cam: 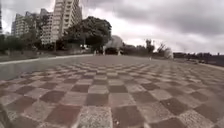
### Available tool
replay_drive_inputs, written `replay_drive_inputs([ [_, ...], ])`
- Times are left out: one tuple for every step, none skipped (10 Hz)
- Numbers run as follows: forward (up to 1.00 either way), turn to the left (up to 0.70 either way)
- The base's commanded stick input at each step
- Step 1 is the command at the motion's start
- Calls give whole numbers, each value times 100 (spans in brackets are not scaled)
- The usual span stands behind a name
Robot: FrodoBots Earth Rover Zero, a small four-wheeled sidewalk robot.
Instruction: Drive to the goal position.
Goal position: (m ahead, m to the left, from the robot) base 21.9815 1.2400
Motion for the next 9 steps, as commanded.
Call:
replay_drive_inputs([
  [50,50],
  [50,50],
  [50,50],
  [50,33],
  [50,15],
  [50,1],
  [50,5],
  [50,4],
  [50,0],
])
